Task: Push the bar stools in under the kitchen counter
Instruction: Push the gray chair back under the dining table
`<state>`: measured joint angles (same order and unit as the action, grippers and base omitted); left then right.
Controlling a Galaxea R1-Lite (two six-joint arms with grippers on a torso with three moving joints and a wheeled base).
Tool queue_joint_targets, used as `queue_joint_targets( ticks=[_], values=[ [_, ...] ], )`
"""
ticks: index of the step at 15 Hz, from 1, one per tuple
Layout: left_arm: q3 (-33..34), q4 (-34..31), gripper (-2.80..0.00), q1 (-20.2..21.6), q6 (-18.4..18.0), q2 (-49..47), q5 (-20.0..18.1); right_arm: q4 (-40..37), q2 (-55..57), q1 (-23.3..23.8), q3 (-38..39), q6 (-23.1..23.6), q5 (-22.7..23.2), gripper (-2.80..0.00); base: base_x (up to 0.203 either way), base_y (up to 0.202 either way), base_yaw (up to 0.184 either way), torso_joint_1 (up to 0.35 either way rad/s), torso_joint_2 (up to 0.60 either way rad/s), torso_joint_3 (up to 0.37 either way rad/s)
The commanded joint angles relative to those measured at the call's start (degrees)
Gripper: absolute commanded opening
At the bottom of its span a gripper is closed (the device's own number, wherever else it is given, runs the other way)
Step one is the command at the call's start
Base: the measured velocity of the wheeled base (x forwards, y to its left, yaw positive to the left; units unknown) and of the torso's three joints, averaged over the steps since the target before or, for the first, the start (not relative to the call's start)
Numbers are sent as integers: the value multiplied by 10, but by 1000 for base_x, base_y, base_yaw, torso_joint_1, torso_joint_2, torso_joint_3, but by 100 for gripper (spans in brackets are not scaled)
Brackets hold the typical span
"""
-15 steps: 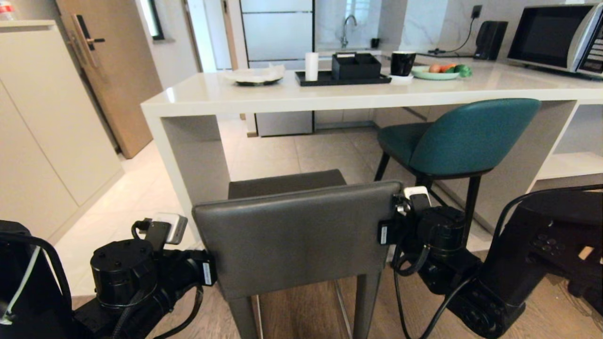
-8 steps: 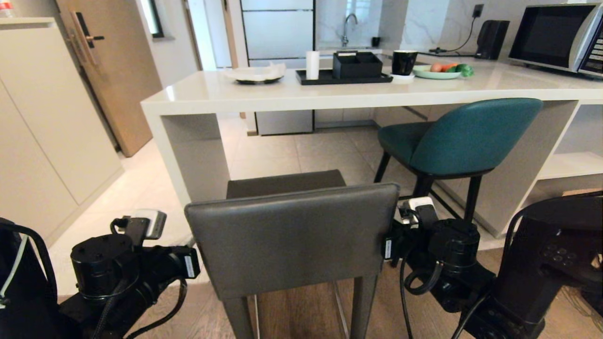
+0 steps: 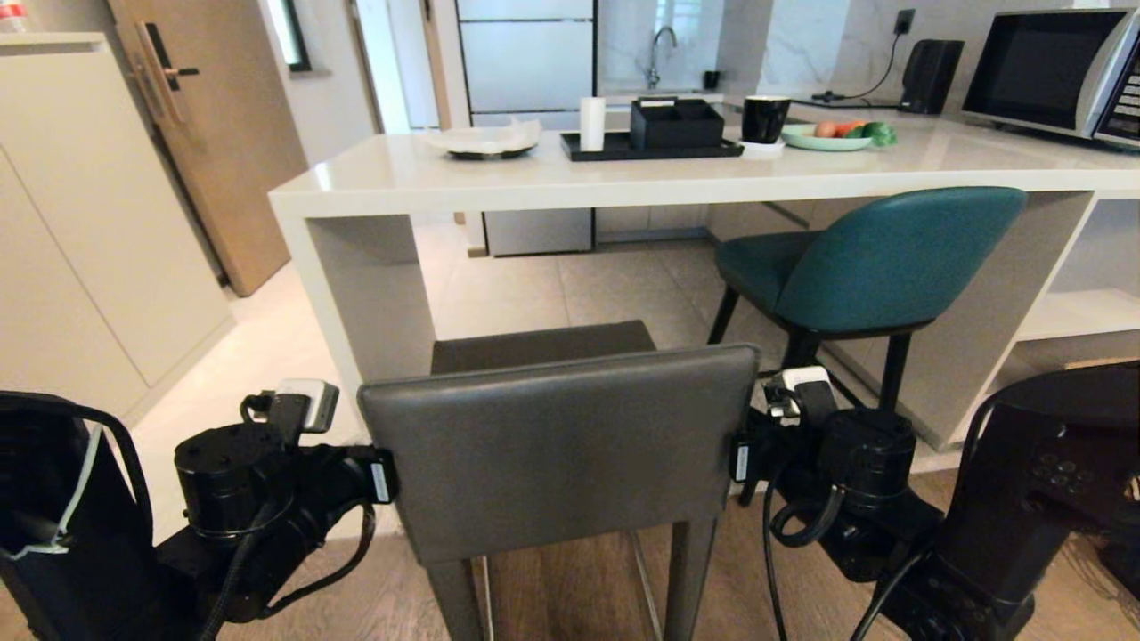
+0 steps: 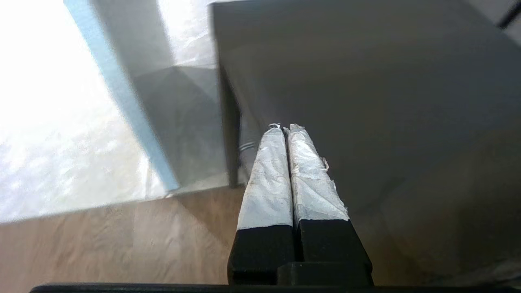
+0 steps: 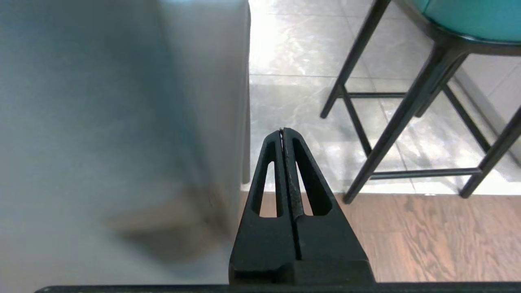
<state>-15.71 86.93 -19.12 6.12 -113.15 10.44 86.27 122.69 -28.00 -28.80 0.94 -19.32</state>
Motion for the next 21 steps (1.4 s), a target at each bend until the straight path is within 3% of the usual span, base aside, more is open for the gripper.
queue_joint_targets(
  ticks=[1, 7, 12, 14, 21],
  values=[
    [-17, 7, -280, -5, 1, -15, 2, 4, 0, 0, -8, 0, -1, -280, 0, 0, 0, 0, 0, 0],
    [-46, 7, -280, 8, 1, -47, 4, -2, 12, 4, -23, 1, 2, -280, 0, 0, 0, 0, 0, 0],
    [11, 7, -280, 5, 3, -13, 10, 1, -5, 83, -9, -2, 44, -280, 0, 0, 0, 0, 0, 0],
    [11, 7, -280, 3, 3, -12, 30, 0, -12, 87, -11, -2, 50, -280, 0, 0, 0, 0, 0, 0],
    [-22, 7, -280, -4, 1, -26, 32, -44, 25, 64, -114, -1, 122, -280, 0, 0, 0, 0, 0, 0]
  ],
)
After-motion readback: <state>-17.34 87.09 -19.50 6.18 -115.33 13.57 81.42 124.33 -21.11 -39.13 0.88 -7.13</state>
